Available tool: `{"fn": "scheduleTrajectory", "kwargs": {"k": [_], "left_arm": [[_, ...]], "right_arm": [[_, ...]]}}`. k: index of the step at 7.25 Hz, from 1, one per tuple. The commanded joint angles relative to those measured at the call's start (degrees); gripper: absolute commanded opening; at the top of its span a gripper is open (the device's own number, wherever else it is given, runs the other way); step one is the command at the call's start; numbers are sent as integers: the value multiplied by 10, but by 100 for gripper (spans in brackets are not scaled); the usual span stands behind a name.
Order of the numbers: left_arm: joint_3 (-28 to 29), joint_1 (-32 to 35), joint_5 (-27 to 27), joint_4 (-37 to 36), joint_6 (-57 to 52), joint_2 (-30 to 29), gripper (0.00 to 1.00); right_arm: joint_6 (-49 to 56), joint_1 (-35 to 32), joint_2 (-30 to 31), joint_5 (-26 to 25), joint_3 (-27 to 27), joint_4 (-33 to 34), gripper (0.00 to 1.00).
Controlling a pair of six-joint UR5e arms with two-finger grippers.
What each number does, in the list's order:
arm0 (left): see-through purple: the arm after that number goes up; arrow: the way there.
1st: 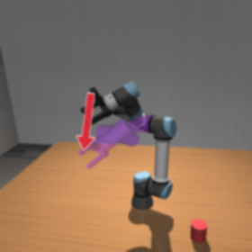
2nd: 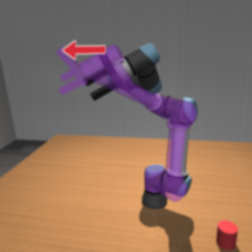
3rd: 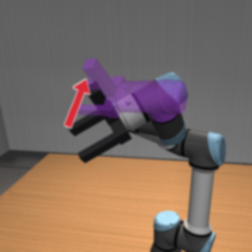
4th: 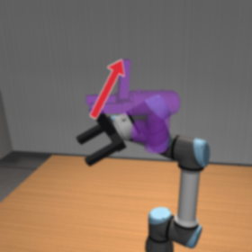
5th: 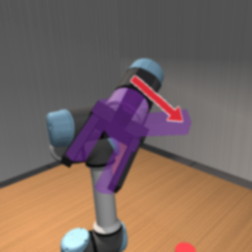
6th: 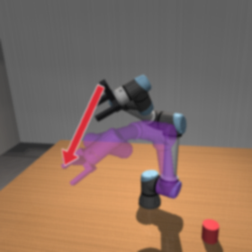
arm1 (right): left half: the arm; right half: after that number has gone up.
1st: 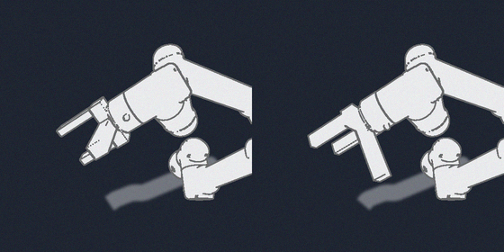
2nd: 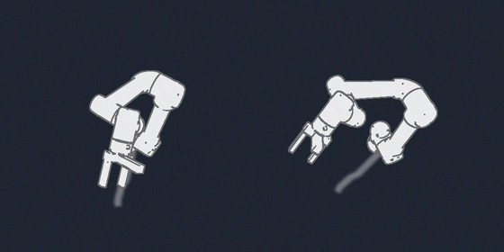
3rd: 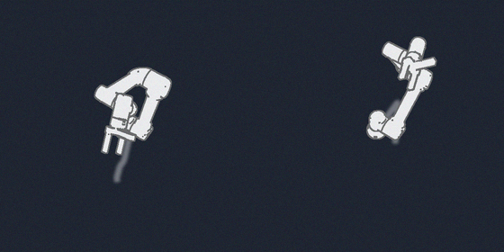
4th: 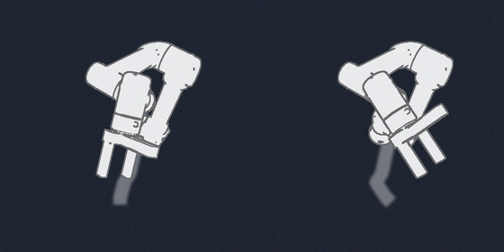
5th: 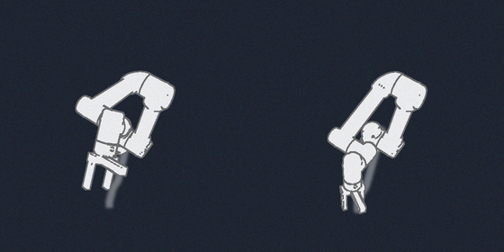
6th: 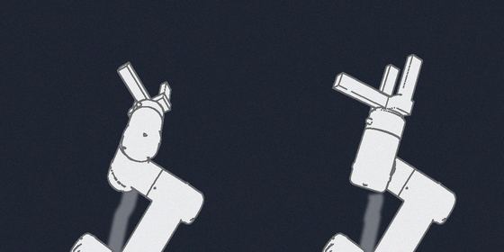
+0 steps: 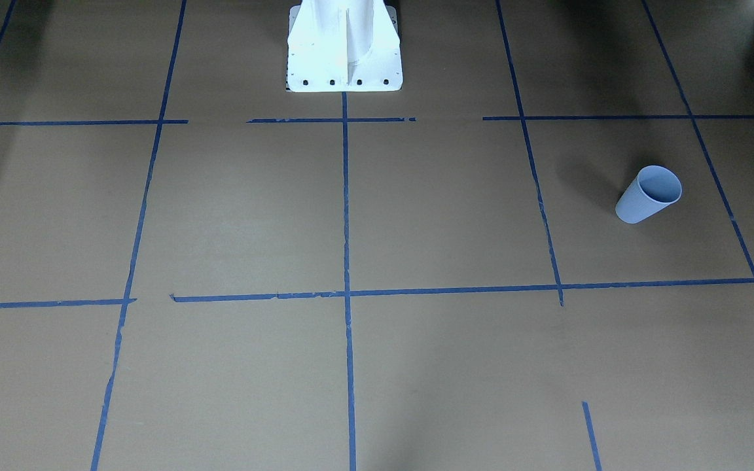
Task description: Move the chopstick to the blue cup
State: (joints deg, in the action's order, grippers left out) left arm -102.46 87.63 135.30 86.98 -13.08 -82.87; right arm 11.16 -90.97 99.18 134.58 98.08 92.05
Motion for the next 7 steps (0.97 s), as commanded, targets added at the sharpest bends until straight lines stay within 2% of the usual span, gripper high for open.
{"fn": "scheduleTrajectory", "kwargs": {"k": [1,5,7], "left_arm": [[7,0,-3,37,2,-5,100],[24,0,5,60,29,-26,100],[20,-46,4,107,196,-38,100]], "right_arm": [[0,0,0,1,2,0,100],[0,1,-1,2,4,-1,100],[1,1,-1,2,4,-1,100]]}}
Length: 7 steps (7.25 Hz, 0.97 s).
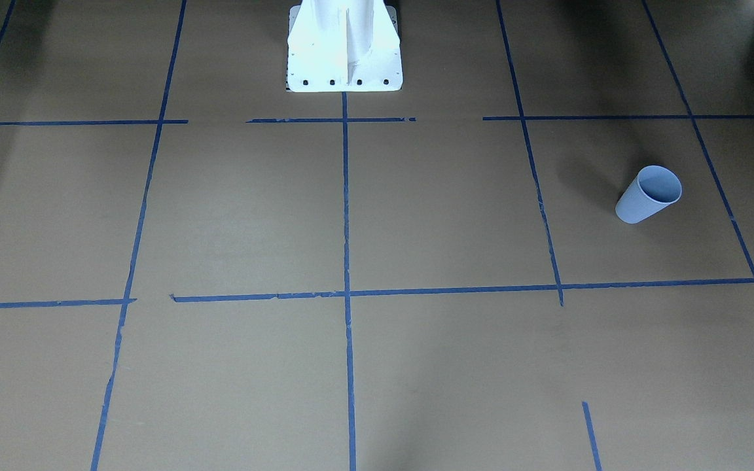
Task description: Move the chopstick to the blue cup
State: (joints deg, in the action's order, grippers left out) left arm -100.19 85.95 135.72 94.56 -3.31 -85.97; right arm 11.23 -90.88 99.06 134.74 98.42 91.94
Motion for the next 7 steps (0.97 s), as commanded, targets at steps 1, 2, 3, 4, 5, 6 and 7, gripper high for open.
{"fn": "scheduleTrajectory", "kwargs": {"k": [1,2,3,4,5,6,7], "left_arm": [[-4,-66,-1,92,211,-7,100],[-4,-95,-6,143,303,-4,100],[-9,-125,-8,156,351,-5,100],[-12,-156,-16,157,383,-5,100],[-12,-189,-44,166,397,-3,100],[-11,-216,-58,180,427,-2,100],[-11,-221,-61,186,427,2,100]], "right_arm": [[1,0,0,0,0,0,100],[1,0,0,0,0,0,100],[0,0,0,-1,-1,0,100],[0,0,0,-1,0,0,100],[0,0,0,-1,-1,0,100],[0,0,0,-1,-1,0,100],[0,0,0,-1,-2,0,100]]}}
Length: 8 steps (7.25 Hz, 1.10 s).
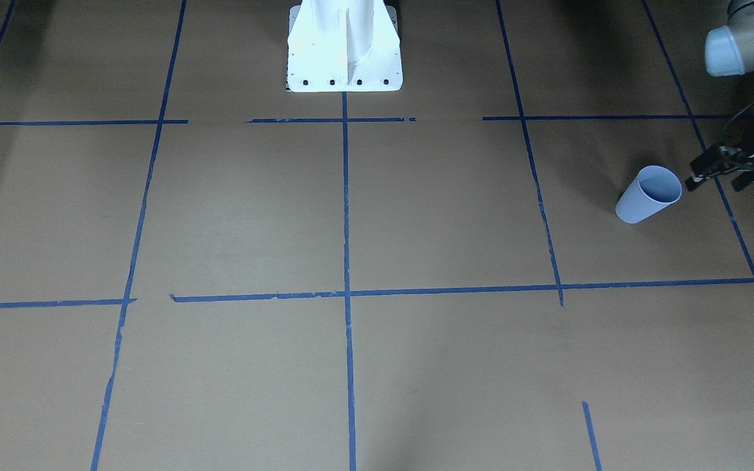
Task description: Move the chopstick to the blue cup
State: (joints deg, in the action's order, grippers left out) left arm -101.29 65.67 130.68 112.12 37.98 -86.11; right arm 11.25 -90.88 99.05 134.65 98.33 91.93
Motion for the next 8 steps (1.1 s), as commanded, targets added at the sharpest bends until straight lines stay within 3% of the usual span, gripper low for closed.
{"fn": "scheduleTrajectory", "kwargs": {"k": [1,2,3,4,5,6,8], "left_arm": [[6,-26,-10,11,13,3,100],[12,-33,-18,11,13,3,98],[14,-41,-30,11,15,3,86],[24,-42,-30,12,15,2,62],[25,-44,-30,12,15,2,27],[25,-44,-30,12,16,-1,4],[19,-44,-24,10,17,-5,0]], "right_arm": [[0,0,0,0,-1,0,100],[0,0,0,0,-1,1,100],[0,0,0,0,-1,1,100],[0,0,0,0,-1,1,100],[0,0,0,0,-1,1,100],[0,0,0,0,-2,1,100],[-1,0,0,0,-2,1,100]]}}
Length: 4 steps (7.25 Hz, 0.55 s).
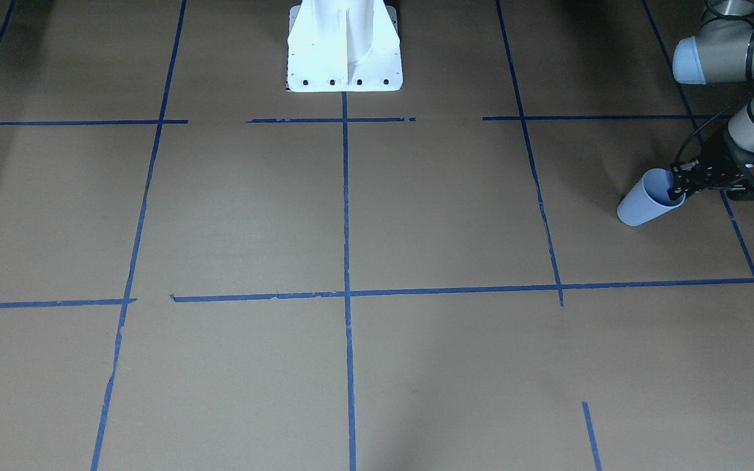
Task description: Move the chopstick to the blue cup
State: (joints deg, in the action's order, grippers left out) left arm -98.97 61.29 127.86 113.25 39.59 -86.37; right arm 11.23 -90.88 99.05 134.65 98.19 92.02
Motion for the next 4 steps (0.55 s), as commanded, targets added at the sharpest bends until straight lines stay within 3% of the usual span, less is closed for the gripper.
{"fn": "scheduleTrajectory", "kwargs": {"k": [1,2,3,4], "left_arm": [[-15,0,7,-7,1,-11,0],[-24,0,27,-21,2,-23,0],[-58,0,38,-93,7,-60,0],[-75,0,37,-178,28,-135,0]], "right_arm": [[-1,0,0,0,0,0,100],[-1,0,0,0,0,0,100],[-1,1,0,0,0,0,100],[-2,1,0,1,0,0,100]]}}
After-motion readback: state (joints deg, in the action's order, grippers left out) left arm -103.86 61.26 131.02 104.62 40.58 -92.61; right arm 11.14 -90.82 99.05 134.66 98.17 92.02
